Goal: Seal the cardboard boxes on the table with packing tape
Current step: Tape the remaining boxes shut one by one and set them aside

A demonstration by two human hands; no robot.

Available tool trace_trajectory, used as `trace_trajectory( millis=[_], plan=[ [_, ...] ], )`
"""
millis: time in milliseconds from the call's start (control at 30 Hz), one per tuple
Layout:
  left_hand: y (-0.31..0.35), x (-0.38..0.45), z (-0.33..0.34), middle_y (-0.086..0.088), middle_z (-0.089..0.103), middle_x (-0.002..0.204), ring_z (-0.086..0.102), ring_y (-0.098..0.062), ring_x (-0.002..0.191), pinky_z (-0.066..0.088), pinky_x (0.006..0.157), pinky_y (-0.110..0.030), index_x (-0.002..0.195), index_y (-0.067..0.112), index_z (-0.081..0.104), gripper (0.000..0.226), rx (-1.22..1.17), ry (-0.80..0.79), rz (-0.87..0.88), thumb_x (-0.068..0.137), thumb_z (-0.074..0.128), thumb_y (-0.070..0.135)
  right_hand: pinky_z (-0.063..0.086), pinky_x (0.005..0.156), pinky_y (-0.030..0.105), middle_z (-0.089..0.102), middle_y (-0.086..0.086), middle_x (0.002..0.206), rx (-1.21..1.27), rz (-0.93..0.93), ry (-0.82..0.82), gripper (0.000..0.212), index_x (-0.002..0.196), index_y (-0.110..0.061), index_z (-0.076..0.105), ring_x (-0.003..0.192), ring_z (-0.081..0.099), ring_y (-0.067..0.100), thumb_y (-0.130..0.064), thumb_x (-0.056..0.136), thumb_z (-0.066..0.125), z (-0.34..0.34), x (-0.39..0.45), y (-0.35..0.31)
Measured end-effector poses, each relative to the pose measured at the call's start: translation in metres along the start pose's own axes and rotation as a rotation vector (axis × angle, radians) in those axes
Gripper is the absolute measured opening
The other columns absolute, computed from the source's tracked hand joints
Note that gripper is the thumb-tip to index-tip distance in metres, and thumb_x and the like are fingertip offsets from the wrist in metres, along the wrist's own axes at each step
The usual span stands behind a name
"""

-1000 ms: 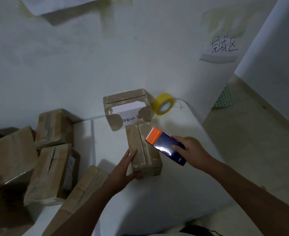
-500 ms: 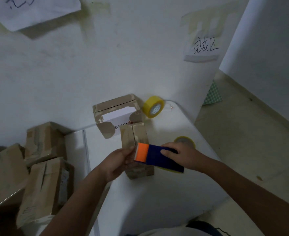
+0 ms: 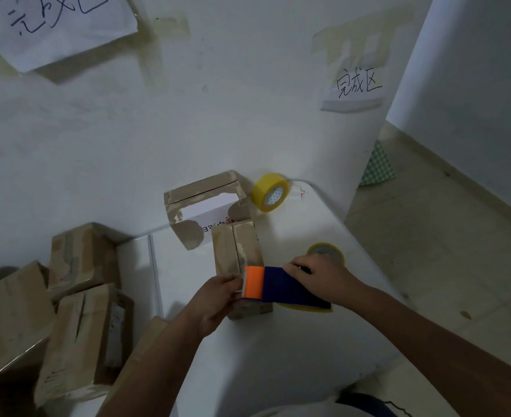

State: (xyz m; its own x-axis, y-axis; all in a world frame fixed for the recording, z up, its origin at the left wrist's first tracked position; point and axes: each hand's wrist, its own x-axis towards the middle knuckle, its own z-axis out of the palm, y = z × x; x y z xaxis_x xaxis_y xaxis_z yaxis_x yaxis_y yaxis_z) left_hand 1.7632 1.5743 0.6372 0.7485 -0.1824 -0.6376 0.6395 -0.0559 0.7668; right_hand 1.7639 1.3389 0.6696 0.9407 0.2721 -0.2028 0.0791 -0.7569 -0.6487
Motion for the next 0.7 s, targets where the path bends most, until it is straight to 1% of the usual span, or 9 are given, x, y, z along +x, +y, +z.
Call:
trace_trajectory(
  millis=[100, 167, 233, 300, 400, 467, 533, 600, 700],
  plan=[
    [-0.006, -0.002, 0.003, -0.024, 0.07, 0.107, 0.066, -0.031, 0.098, 0.05, 0.094, -0.044, 0.109, 0.005, 0.071, 0.021, 0.059, 0.042, 0.036, 0.1, 0.055, 0.016, 0.051, 0.065, 0.034, 0.066, 0.002, 0.076, -0.106, 0.024, 0.063, 0.055, 0.086, -0.014, 0.071, 0.068, 0.061, 0.012, -0.058, 0.096, 0.039, 0.003, 0.002, -0.002],
    [-0.006, -0.004, 0.004, -0.025, 0.07, 0.105, 0.064, -0.03, 0.093, 0.05, 0.089, -0.042, 0.106, 0.005, 0.072, 0.021, 0.032, 0.071, 0.061, 0.1, 0.054, 0.013, 0.052, 0.063, 0.034, 0.065, 0.003, 0.07, -0.17, 0.029, 0.079, 0.066, 0.078, -0.014, 0.07, 0.063, 0.06, 0.012, -0.069, 0.091, 0.034, 0.005, 0.004, -0.004],
    [-0.003, -0.007, 0.003, -0.023, 0.072, 0.096, 0.065, -0.026, 0.084, 0.052, 0.078, -0.034, 0.102, 0.003, 0.071, 0.021, 0.0, 0.099, 0.084, 0.101, 0.051, 0.01, 0.05, 0.061, 0.036, 0.063, 0.006, 0.065, -0.171, 0.005, 0.074, 0.069, 0.072, -0.011, 0.068, 0.059, 0.059, 0.014, -0.068, 0.091, 0.034, 0.007, 0.007, -0.004],
    [-0.002, -0.006, -0.001, -0.019, 0.071, 0.088, 0.065, -0.025, 0.078, 0.052, 0.073, -0.032, 0.099, 0.003, 0.07, 0.02, -0.014, 0.118, 0.087, 0.101, 0.05, 0.008, 0.049, 0.06, 0.038, 0.06, 0.007, 0.061, -0.159, -0.026, 0.05, 0.069, 0.068, -0.009, 0.065, 0.057, 0.057, 0.015, -0.066, 0.092, 0.035, 0.009, 0.01, -0.002],
    [-0.005, -0.005, -0.007, -0.015, 0.07, 0.081, 0.064, -0.02, 0.072, 0.052, 0.071, -0.03, 0.096, 0.003, 0.07, 0.017, -0.033, 0.131, 0.088, 0.099, 0.055, 0.01, 0.048, 0.06, 0.037, 0.058, 0.005, 0.06, -0.176, -0.054, -0.004, 0.068, 0.066, -0.01, 0.062, 0.055, 0.055, 0.014, -0.066, 0.093, 0.034, 0.01, 0.014, 0.003],
    [-0.006, -0.008, -0.018, -0.01, 0.067, 0.077, 0.062, -0.014, 0.067, 0.053, 0.07, -0.025, 0.093, 0.003, 0.069, 0.013, -0.078, 0.208, 0.1, 0.097, 0.058, 0.009, 0.043, 0.057, 0.033, 0.053, 0.001, 0.056, -0.205, -0.071, -0.021, 0.064, 0.065, -0.012, 0.061, 0.053, 0.051, 0.012, -0.063, 0.094, 0.036, 0.005, 0.014, 0.011],
    [-0.009, -0.011, -0.037, -0.01, 0.068, 0.078, 0.063, -0.015, 0.071, 0.054, 0.078, -0.026, 0.094, 0.002, 0.07, 0.012, -0.135, 0.299, 0.101, 0.096, 0.06, 0.008, 0.039, 0.055, 0.028, 0.054, 0.0, 0.059, -0.29, -0.088, -0.023, 0.064, 0.071, -0.011, 0.065, 0.057, 0.053, 0.012, -0.062, 0.095, 0.035, -0.002, 0.013, 0.023],
    [-0.017, -0.012, -0.054, -0.011, 0.07, 0.082, 0.064, -0.019, 0.078, 0.052, 0.085, -0.03, 0.099, 0.001, 0.07, 0.013, -0.171, 0.367, 0.091, 0.096, 0.061, 0.01, 0.036, 0.055, 0.024, 0.06, 0.004, 0.069, -0.376, -0.092, -0.016, 0.065, 0.078, -0.012, 0.068, 0.065, 0.058, 0.015, -0.064, 0.095, 0.032, -0.004, 0.014, 0.036],
    [-0.028, -0.013, -0.057, -0.013, 0.068, 0.084, 0.063, -0.021, 0.083, 0.051, 0.088, -0.034, 0.099, 0.0, 0.07, 0.015, -0.148, 0.399, 0.063, 0.097, 0.059, 0.011, 0.035, 0.054, 0.023, 0.062, 0.006, 0.074, -0.436, -0.101, -0.022, 0.069, 0.081, -0.013, 0.069, 0.067, 0.059, 0.016, -0.068, 0.093, 0.028, -0.001, 0.019, 0.046]
  ],
)
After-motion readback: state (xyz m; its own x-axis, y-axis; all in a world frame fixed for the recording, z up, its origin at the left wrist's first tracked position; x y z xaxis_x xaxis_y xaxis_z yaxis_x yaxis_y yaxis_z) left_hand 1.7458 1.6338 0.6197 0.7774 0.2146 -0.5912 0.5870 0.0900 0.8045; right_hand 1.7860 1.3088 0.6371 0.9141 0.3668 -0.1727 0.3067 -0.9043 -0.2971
